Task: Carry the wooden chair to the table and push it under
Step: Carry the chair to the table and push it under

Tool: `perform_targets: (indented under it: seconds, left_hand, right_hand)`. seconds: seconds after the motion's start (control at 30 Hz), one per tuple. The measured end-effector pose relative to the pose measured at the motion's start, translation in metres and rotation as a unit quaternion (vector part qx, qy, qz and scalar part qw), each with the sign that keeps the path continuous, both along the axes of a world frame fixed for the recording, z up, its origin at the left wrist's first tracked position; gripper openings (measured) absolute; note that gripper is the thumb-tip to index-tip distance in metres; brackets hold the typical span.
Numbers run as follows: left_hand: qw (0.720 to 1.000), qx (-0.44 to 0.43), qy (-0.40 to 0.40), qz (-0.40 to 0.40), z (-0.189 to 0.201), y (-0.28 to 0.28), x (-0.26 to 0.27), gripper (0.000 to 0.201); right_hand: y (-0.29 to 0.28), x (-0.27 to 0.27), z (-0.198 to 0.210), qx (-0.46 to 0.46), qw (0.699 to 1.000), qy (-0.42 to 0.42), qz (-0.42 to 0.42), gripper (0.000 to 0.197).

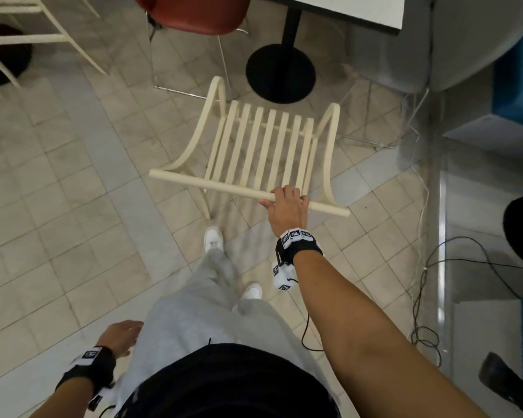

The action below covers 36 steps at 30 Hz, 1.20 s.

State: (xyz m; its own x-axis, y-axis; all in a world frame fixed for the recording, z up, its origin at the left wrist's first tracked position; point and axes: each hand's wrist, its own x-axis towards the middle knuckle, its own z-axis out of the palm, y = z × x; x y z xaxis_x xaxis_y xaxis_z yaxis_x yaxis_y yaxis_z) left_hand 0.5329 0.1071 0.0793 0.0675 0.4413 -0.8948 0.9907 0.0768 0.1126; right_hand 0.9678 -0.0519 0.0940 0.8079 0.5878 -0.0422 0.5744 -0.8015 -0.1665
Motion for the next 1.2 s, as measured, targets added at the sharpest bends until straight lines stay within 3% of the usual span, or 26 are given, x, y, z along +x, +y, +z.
perform_targets:
  seconds: [0.1,0.3,0.4,0.5,0.57,0.77,1.2]
  left_hand:
    - [0.995,0.001,0.022,-0.102,0.003,0.016,0.032,0.028]
    - [0.979,0.026,0.025,-0.199,0.005,0.089,0.100,0.027]
    - [0.985,0.041,-0.007,-0.166,0.011,0.130,0.138,0.026]
    - [0.993,0.030,-0.039,-0.109,0.011,0.168,0.172,0.027]
    - [0.995,0.021,-0.049,-0.079,0.008,0.192,0.189,0.026]
    - [0.996,-0.004,-0.076,-0.046,-0.003,0.231,0.226,0.024]
    - [0.997,-0.052,-0.038,0.052,-0.011,0.211,0.277,0.028]
  right_hand:
    - [0.015,0.024,0.000,0.007,1.000,-0.011,-0.005,0.056]
    - [0.050,0.078,0.001,-0.007,1.000,-0.019,-0.021,0.051]
    - [0.068,0.107,0.002,0.004,1.000,-0.013,-0.020,0.054]
    - [0.081,0.130,0.007,0.004,1.000,0.004,-0.023,0.077]
    - [0.088,0.142,0.010,-0.005,1.000,0.018,-0.024,0.082]
    - [0.102,0.167,0.007,-0.046,0.999,-0.004,-0.018,0.054]
    - [0.131,0.231,0.005,-0.034,0.999,-0.028,-0.008,0.047]
